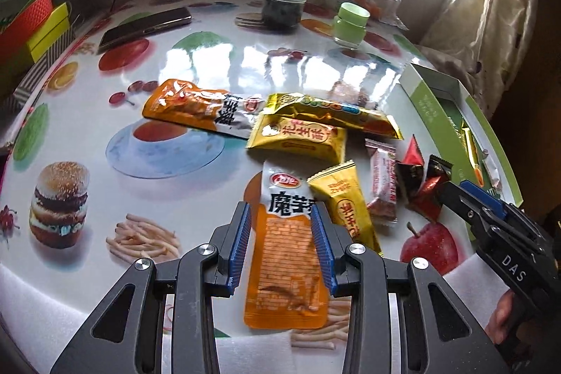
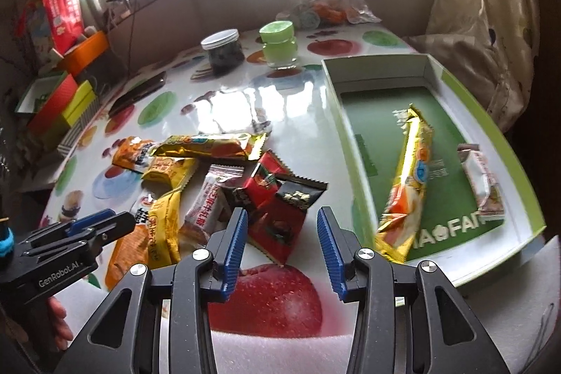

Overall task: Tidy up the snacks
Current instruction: 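Move both tools back to the pile and grasp the red chocolate packet with the right tool, then grasp the orange konjac pouch with the left tool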

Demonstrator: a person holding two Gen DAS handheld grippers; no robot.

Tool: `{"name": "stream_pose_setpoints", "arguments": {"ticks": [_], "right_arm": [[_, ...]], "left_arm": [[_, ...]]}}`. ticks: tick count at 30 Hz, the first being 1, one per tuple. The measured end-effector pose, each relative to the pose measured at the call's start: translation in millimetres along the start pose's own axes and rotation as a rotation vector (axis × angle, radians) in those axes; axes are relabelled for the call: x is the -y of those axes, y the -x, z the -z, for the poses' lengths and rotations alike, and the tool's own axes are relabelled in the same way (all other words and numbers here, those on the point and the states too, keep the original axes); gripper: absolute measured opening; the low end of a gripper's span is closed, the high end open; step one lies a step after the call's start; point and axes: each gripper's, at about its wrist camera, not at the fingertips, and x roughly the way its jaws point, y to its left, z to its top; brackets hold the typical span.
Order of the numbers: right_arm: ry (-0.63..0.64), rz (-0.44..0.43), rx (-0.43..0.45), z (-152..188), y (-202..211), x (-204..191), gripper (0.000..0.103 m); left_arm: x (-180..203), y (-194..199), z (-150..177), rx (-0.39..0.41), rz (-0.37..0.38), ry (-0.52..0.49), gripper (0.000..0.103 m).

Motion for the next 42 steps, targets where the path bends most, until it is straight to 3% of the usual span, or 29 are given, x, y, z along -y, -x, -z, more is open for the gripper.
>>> {"name": "stream_pose_setpoints", "arguments": {"ticks": [12,17,20,22,36,42], "right_arm": [[0.026,0.057,-0.012,-3,-18,-3,0.029],[0.044,0.068,-0.004,-3,-17,-6,0.025],[0.048,0.069,0.0,-3,-17,-6,0.021],[0.047,0.067,0.001,-3,-16,-5,0.021],[0.05,0.046,0.022,-2,-8,-8,0.018],[0.047,0.035,0.027,-1,-4,-11,0.018]], "left_arm": [[-16,-4,3,-0.026,0.048,0.043,0.037],[-13,-2,6,-0.034,0.062,0.001,0.037],[-9,-2,9,-0.041,0.072,-0.03,0.053],[-5,-3,11,-0.054,0.084,-0.062,0.055],[12,-7,19,-0.075,-0.006,-0.203,0.055],[13,-8,19,-0.071,-0.001,-0.22,0.055]]}}
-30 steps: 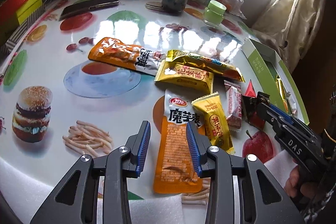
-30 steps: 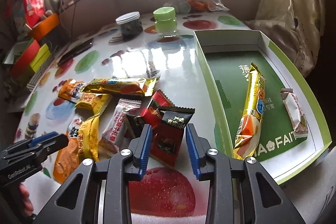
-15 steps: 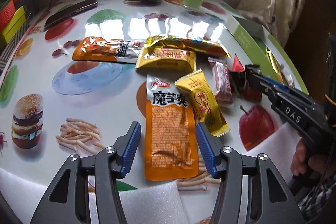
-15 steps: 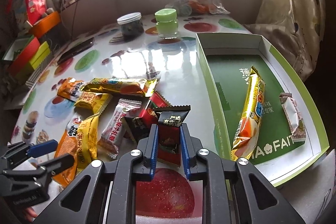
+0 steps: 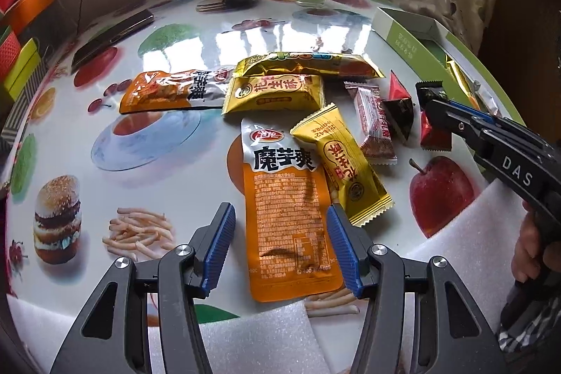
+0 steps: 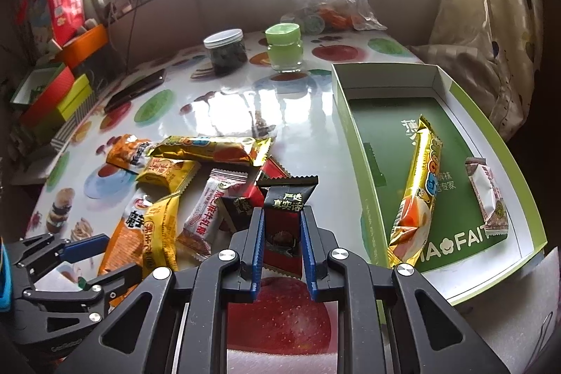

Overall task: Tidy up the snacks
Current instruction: 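Grasp the orange konjac pouch with the left tool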

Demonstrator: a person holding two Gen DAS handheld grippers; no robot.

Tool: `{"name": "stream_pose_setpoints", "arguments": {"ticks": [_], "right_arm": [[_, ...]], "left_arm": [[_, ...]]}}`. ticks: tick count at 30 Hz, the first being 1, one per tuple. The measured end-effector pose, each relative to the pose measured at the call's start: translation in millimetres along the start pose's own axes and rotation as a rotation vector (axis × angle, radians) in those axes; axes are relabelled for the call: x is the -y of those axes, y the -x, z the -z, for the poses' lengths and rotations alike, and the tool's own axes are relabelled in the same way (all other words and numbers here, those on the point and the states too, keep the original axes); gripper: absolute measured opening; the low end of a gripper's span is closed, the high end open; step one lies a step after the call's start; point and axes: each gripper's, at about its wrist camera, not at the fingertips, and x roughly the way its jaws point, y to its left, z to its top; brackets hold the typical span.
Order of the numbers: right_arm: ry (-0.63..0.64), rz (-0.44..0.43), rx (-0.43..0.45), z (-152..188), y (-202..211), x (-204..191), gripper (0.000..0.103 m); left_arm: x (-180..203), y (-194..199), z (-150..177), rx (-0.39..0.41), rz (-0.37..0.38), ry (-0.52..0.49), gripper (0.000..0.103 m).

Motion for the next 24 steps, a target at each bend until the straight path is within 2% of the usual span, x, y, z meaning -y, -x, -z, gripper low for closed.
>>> {"name": "stream_pose_setpoints", "arguments": {"ticks": [5,8,18,20,21,24], "right_arm": [[-0.001,-0.001,0.007,0,4,0,0.018],[-0.002,0.0,0.006,-1,4,0,0.018],[-0.001,-0.004,0.017,-1,8,0,0.018],[-0.005,-0.003,0.019,-1,10,1,0.018],[-0.007,-0.004,0.019,-1,10,1,0.018],[-0.006,-0.004,0.019,-1,10,2,0.018]], "left_arm": [[4,-2,-2,0.002,0.001,-0.013,0.056],[5,-3,-3,0.013,0.011,-0.018,0.06],[4,-5,-6,0.019,-0.025,0.016,0.06],[1,-5,-6,0.022,-0.023,0.029,0.058],[1,-4,-6,0.023,-0.028,0.035,0.053],[-4,-3,-6,0.026,-0.024,0.054,0.053]]}}
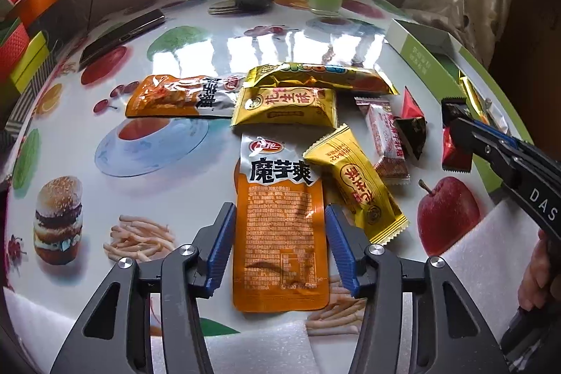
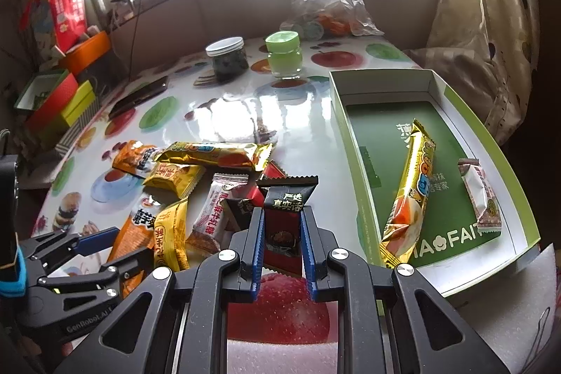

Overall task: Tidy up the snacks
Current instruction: 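Grasp the orange konjac pouch with the left tool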

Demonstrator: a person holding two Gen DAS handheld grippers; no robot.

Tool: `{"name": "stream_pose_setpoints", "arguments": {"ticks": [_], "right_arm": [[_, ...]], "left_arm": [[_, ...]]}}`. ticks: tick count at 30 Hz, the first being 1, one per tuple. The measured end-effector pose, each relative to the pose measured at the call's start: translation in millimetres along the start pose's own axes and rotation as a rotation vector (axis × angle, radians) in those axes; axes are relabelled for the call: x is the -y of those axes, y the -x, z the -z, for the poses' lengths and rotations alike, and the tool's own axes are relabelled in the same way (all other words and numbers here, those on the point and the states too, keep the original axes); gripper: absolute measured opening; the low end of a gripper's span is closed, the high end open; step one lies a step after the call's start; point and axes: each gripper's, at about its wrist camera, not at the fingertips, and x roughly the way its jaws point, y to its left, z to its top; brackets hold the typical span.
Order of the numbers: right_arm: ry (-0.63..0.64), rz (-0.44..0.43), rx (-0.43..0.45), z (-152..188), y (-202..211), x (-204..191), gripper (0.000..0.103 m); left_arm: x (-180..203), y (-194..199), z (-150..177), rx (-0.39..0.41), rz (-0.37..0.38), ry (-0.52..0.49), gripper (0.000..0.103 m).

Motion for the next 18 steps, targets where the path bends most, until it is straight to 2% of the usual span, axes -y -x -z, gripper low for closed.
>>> {"name": "stream_pose_setpoints", "arguments": {"ticks": [9,18], "right_arm": [[-0.001,-0.008,0.005,0,5,1,0.018],[-0.001,-0.017,0.022,-2,13,-1,0.018]], "left_arm": [[-4,4,0,0.004,-0.003,0.018,0.051],[-4,18,-5,0.041,-0.005,0.026,0.051]]}}
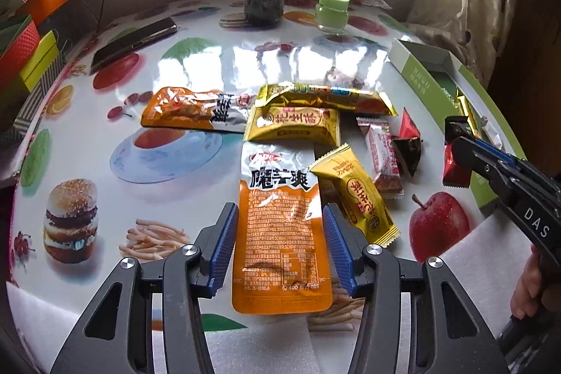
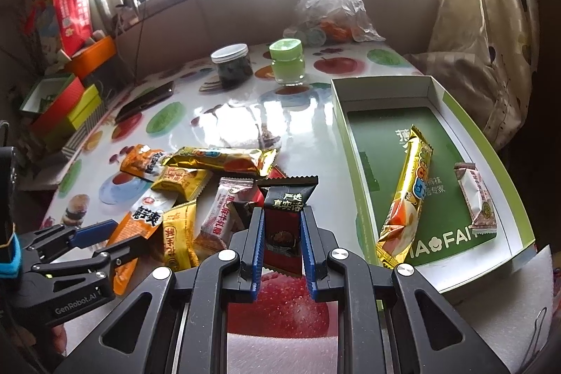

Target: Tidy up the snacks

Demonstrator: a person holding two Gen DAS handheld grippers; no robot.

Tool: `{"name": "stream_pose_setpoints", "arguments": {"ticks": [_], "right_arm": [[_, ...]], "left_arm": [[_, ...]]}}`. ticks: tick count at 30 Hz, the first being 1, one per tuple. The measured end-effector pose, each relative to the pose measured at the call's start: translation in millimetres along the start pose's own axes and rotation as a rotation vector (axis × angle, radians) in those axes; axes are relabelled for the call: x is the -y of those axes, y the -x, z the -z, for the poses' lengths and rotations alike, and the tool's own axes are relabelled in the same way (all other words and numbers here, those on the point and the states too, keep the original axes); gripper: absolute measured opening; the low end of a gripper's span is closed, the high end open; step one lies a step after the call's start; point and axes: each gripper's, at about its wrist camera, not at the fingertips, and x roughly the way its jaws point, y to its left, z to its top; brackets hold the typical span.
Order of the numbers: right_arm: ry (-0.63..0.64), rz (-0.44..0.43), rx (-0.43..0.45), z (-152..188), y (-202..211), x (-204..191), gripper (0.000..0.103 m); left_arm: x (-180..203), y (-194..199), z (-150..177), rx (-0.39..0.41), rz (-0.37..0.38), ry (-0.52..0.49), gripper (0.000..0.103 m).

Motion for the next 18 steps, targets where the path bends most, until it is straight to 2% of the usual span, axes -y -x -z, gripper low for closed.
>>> {"name": "stream_pose_setpoints", "arguments": {"ticks": [18], "right_arm": [[-0.024,-0.001,0.047,-4,21,7,0.018]], "left_arm": [[12,30,-13,0.087,0.014,-0.012,0.051]]}}
